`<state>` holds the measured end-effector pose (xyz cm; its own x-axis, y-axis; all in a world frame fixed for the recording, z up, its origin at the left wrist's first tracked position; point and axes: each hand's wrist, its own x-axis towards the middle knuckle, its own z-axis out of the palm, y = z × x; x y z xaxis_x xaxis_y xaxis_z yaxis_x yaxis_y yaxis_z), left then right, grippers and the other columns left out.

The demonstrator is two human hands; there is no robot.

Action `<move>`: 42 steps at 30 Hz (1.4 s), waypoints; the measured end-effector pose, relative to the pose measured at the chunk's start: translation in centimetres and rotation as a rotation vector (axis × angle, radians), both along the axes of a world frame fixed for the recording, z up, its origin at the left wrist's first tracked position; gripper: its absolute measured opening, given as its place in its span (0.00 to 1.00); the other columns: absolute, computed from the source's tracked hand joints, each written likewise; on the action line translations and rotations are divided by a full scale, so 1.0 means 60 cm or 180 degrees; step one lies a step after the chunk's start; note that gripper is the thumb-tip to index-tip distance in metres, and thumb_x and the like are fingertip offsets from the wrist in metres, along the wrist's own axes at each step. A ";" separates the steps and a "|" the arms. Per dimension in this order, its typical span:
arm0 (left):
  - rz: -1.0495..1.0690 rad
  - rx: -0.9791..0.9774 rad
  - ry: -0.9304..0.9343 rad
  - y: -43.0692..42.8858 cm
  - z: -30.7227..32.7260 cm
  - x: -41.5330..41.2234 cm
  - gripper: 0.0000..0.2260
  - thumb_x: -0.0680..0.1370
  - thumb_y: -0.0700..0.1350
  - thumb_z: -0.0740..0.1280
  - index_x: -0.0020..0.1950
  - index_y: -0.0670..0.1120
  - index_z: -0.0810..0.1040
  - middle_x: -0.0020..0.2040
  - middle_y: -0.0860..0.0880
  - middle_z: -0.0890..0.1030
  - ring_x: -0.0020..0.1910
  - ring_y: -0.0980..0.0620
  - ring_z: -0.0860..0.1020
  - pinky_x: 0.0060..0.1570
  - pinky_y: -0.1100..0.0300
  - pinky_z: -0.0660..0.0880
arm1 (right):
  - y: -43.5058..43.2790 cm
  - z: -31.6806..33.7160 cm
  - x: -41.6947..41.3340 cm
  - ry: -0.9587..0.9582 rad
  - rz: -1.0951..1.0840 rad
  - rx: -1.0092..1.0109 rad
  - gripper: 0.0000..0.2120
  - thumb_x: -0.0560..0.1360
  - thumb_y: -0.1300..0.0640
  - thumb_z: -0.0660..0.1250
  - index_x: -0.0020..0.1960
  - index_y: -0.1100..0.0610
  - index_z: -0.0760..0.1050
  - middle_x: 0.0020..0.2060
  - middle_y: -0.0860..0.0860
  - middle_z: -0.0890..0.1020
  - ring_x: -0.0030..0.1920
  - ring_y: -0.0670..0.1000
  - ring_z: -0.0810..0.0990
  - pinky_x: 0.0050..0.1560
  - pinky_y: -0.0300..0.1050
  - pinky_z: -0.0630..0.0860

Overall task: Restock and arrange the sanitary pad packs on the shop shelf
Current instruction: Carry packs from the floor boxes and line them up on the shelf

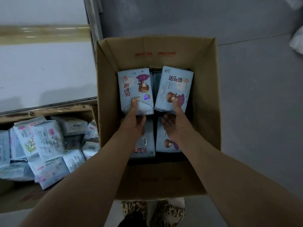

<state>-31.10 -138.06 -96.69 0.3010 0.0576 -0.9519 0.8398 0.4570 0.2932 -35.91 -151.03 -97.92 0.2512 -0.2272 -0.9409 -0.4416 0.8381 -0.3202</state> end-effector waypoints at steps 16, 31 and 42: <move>-0.0180 -0.0024 0.0019 0.020 0.005 -0.026 0.24 0.68 0.59 0.77 0.60 0.50 0.81 0.48 0.51 0.86 0.37 0.54 0.81 0.28 0.63 0.73 | 0.003 0.000 -0.017 0.0002 0.0331 -0.0211 0.31 0.65 0.47 0.83 0.64 0.52 0.77 0.56 0.52 0.85 0.54 0.52 0.84 0.52 0.52 0.80; -0.0326 -0.0239 0.0040 0.066 0.234 -0.149 0.35 0.58 0.56 0.83 0.63 0.50 0.79 0.52 0.47 0.86 0.54 0.44 0.84 0.61 0.45 0.78 | 0.015 0.260 -0.155 -0.0325 0.0169 0.0027 0.23 0.71 0.56 0.78 0.65 0.53 0.78 0.58 0.53 0.85 0.62 0.56 0.81 0.67 0.56 0.76; 0.0048 -0.0310 -0.0489 0.136 0.679 -0.143 0.19 0.70 0.52 0.78 0.57 0.48 0.80 0.47 0.47 0.87 0.49 0.48 0.84 0.58 0.49 0.79 | 0.052 0.673 -0.187 -0.0803 0.0497 -0.0052 0.27 0.67 0.54 0.78 0.66 0.53 0.78 0.58 0.54 0.85 0.62 0.56 0.81 0.61 0.52 0.79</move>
